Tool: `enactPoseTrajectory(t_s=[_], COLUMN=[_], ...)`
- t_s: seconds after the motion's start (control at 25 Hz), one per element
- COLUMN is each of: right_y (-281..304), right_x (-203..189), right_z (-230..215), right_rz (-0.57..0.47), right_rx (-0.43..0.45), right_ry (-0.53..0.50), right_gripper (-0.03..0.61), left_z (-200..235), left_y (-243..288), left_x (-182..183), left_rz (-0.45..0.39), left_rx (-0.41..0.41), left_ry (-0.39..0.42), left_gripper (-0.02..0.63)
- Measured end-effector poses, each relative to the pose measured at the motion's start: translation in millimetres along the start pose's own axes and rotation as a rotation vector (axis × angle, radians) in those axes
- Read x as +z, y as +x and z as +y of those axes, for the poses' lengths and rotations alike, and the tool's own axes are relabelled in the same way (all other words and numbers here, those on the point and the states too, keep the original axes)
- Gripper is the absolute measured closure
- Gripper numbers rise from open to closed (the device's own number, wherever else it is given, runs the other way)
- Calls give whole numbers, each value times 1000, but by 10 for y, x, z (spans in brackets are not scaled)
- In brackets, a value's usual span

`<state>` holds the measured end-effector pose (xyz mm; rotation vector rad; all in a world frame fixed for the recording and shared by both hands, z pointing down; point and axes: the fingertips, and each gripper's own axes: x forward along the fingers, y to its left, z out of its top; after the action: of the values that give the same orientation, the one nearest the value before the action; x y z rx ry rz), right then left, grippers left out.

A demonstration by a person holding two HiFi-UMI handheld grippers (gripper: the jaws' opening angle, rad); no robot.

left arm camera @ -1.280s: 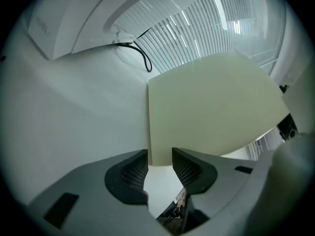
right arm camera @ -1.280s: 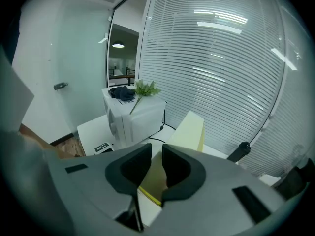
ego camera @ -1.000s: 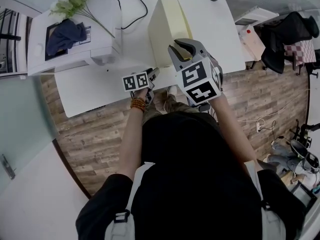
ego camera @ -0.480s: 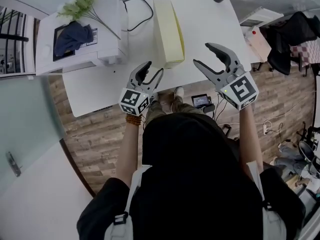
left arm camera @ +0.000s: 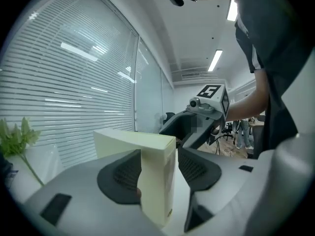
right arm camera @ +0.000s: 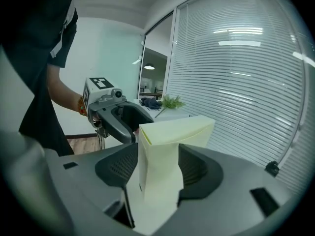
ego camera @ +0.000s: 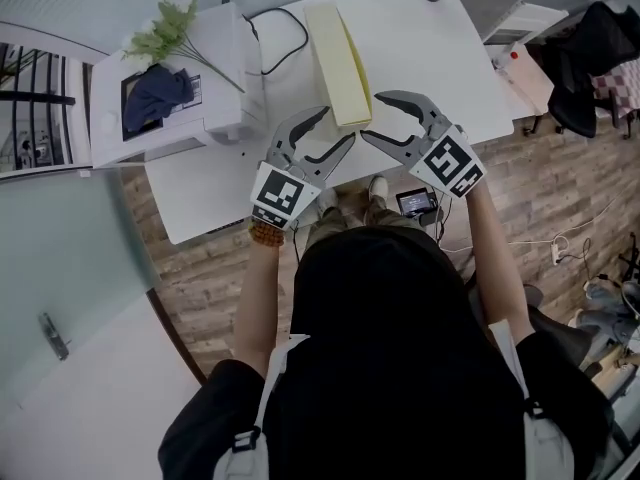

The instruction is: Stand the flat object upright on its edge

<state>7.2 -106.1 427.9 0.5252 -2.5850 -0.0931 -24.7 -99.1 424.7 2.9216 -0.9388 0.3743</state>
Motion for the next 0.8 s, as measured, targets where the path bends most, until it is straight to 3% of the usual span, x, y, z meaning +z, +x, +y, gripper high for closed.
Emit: enactPoseTrajectory(t_s=[0.36,0.6,0.8], right_y=[80,-104,-298], right_x=[-3,102,48], right_z=[26,-85,-365], right_rz=[109,67,69], right_rx=[-111,-162,-178], right_ry=[-94,-91,-159], right_gripper=[369,379,383], left_z=[25,-6,0], left_y=[26,121,416], left_x=[36,262,407], left_rz=[59,5,6], left_rx=[34,13,27], left_ry=[76,81,88], left_gripper=[425,438,439])
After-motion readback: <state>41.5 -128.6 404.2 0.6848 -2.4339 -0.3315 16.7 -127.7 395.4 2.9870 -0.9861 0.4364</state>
